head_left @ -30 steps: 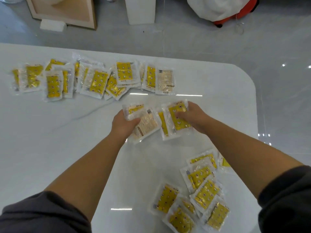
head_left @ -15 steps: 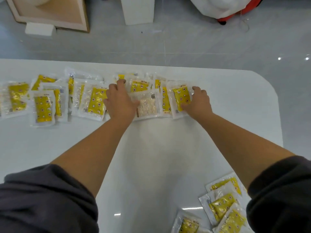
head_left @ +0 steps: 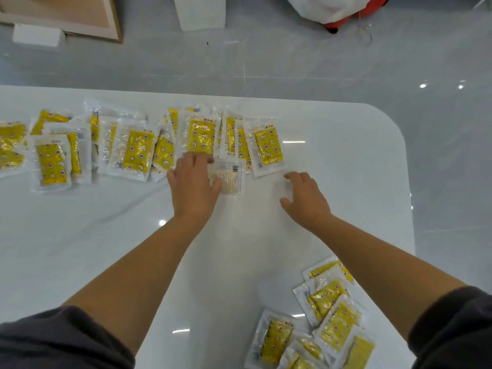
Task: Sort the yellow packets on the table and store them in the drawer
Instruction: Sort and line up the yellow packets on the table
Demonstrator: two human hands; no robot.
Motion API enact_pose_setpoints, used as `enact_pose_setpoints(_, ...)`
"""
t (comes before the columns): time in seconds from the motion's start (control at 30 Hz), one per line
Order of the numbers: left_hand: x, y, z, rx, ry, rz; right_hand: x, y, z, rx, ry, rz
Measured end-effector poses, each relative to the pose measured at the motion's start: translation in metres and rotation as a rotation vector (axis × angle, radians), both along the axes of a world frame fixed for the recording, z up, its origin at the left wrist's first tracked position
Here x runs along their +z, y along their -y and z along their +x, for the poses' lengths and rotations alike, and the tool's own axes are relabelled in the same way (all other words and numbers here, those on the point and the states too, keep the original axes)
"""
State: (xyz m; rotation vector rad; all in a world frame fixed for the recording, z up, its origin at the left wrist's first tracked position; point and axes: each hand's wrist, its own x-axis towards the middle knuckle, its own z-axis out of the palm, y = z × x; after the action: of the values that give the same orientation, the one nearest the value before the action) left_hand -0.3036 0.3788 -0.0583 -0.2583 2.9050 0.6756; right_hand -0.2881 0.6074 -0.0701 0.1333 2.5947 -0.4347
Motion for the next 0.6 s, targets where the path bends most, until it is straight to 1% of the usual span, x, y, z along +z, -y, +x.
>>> enact_pose_setpoints(0.17, -0.002, -0.031, 0.063, -0.116, 0.124, 0.042, 0.004, -0.047, 0.057, 0.104, 0.127, 0.055)
enact_pose_setpoints(0.23, -0.004, -0.047, 0.090, -0.156, 0.177, 0.043, 0.004, -0.066, 0.076, 0.133, 0.149, 0.062)
enact_pose_setpoints(0.4, -0.013, -0.093, 0.147, -0.230, 0.291, 0.061, 0.005, -0.107, 0.105, 0.248, 0.120, 0.047)
enact_pose_setpoints(0.6, -0.016, -0.162, 0.186, -0.379, 0.410, 0.083, 0.005, -0.169, 0.122, 0.300, 0.106, 0.140)
